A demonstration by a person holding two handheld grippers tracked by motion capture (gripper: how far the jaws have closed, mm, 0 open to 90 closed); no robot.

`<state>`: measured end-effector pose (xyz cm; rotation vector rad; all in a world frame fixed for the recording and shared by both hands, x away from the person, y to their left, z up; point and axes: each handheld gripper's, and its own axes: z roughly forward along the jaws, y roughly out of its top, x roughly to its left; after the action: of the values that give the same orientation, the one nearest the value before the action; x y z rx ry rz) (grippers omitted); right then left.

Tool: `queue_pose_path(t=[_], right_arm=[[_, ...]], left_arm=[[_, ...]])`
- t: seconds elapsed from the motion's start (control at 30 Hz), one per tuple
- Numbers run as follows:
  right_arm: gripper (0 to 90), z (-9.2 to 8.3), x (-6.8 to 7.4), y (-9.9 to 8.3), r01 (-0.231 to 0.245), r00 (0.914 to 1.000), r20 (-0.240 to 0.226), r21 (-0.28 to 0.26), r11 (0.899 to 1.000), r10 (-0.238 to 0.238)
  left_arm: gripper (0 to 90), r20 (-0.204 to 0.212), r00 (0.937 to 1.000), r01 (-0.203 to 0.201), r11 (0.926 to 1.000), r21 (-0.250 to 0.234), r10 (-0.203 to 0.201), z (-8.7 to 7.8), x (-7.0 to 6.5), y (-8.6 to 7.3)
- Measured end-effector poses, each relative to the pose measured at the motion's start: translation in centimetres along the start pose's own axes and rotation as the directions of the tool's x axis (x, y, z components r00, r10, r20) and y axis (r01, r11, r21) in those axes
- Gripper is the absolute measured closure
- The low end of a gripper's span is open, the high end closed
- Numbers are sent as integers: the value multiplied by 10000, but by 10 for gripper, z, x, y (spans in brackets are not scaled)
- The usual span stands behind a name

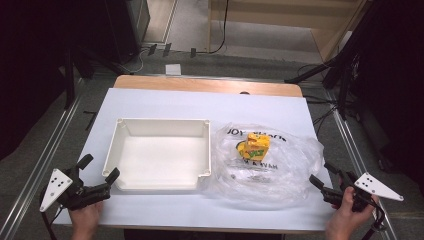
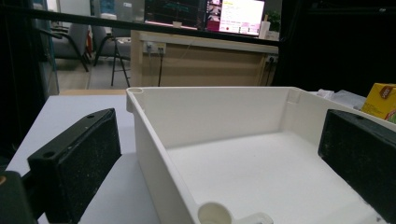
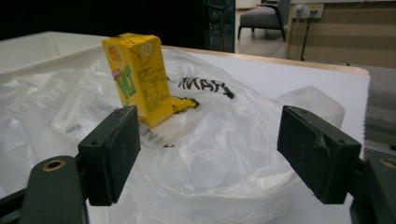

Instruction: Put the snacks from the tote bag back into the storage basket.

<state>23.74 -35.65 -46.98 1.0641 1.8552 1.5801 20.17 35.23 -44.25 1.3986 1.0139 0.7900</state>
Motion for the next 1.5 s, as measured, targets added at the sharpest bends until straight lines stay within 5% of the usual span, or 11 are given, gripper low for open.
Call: queue_pose_path(t=[0.3,0.43,0.63,0.93,1.13,1.5], right_arm=[[230,14,5,21,867,9954,-515,1320,9875,-805],[271,23,6,35,1294,9881,-1076,1929,9726,-1102],[281,36,9,57,2144,9748,-1187,2657,9399,-1888],[358,54,6,73,2712,9544,-2110,3187,9082,-2110],[169,62,8,81,2732,9467,-2620,3460,8976,-1872],[10,76,8,92,2958,9306,-3179,3604,8847,-1816]], left_arm=[[0,57,10000,15,10000,13,-15,0,0,0],[0,78,9999,-113,9999,98,112,1,-1,0],[0,76,9998,-164,9998,135,163,2,-2,0],[0,108,9998,-154,9998,105,153,2,-1,0],[0,152,9995,-289,9995,151,287,3,-3,0],[0,183,9992,-353,9992,200,349,4,-3,0]])
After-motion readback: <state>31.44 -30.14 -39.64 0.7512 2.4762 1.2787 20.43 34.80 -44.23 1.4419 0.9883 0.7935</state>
